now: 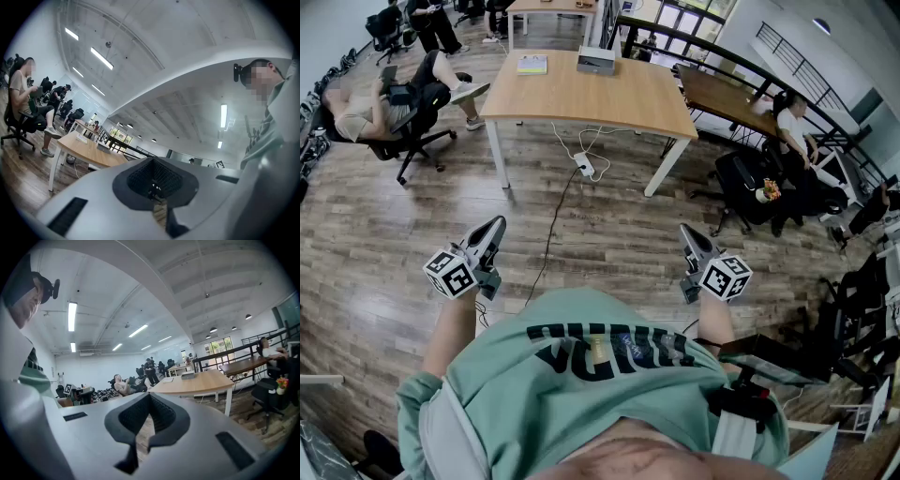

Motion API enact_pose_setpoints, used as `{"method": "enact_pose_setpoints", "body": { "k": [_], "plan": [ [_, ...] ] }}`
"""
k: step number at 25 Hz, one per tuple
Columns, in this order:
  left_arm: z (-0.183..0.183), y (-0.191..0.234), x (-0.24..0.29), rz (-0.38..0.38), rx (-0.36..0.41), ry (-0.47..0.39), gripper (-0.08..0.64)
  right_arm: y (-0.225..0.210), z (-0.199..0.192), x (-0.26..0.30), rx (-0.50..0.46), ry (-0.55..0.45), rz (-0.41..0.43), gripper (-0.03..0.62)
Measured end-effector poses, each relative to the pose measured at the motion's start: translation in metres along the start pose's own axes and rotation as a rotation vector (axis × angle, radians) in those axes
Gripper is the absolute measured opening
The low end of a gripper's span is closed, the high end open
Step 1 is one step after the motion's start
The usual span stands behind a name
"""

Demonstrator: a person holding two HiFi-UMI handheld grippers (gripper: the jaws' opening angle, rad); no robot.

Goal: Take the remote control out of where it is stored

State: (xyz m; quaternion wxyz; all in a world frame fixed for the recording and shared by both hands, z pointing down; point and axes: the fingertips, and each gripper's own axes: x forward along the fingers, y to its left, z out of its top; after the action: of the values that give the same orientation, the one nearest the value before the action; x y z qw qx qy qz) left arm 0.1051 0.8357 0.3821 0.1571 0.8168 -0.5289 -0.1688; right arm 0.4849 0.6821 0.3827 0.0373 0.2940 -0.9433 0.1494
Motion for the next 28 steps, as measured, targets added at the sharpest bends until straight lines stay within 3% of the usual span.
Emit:
{"method": "enact_pose_setpoints", "body": {
  "k": [10,18,28],
  "plan": [
    [0.007,0.0,0.003,0.002,-0.01,-0.008,0.003,-0.001,0.007,0.002,-0.002,-0.006,0.01,-0.001],
    [0.003,-0.006,0.006,-0.008,-0.007,0.0,0.003,-0.003,-0.001,0.002,0.059,0.004,0.017,0.0],
    [-0.011,-0.043,0.047,-0.055,0.008,0.046,0.003,-0.034,-0.003,-0.04,0.065,-0.035,-0.002,0.0]
  ]
}}
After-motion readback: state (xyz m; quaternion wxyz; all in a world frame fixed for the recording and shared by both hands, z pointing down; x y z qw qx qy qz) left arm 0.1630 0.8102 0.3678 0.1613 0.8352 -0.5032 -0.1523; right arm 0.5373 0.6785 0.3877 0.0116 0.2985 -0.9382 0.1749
